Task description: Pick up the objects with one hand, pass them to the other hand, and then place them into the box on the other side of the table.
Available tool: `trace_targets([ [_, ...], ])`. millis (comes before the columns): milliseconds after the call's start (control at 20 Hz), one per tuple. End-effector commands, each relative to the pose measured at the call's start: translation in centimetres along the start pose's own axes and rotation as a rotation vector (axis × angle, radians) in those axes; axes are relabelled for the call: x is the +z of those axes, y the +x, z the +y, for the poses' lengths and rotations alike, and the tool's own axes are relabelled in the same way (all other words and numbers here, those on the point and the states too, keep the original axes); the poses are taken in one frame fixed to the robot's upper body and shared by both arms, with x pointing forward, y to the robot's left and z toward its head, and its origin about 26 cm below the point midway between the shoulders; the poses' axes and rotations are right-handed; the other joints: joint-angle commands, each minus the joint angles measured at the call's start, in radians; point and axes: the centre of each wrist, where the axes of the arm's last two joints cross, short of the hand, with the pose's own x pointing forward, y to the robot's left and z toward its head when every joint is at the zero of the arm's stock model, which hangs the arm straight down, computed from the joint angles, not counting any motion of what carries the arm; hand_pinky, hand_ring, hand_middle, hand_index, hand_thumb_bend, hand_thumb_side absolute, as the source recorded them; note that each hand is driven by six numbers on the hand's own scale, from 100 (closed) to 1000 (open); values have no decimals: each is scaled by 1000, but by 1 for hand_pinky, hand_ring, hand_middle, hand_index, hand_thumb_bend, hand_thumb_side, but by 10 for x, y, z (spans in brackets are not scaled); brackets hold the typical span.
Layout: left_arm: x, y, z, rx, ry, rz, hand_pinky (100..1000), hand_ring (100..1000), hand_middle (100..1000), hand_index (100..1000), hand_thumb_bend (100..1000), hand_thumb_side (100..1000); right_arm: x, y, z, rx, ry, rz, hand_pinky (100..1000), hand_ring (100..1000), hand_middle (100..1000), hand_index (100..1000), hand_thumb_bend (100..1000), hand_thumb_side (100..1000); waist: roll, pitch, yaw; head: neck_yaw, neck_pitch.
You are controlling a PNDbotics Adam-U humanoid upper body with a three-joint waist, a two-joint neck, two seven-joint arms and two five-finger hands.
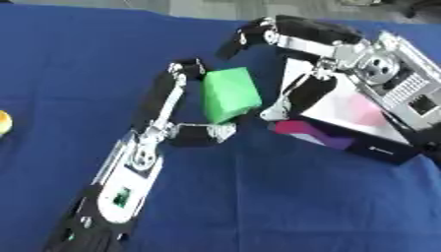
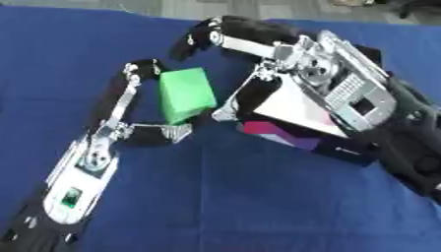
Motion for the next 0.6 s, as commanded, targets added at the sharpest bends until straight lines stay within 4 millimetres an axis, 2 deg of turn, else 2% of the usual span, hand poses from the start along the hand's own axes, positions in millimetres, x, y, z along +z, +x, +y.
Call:
trace_targets([
  [50,-9,14,4,12,19,-53,710,583,515,521,100,250,4,2,-10,41,-20,12,850,823,736,842,557,110,-10,0,1,-2,-8],
  [450,-10,18,4,19,24,-70,707,581,513,521,100,245,4,2,-9,37,-15,20,848,820,730,839,555,109,-9,2,-1,2,-11],
  [600,-11,20,5,17,32,-77,706,581,512,521,100,240,5,1,-9,38,-10,25,846,813,698,829,553,105,-8,3,-4,3,-10],
])
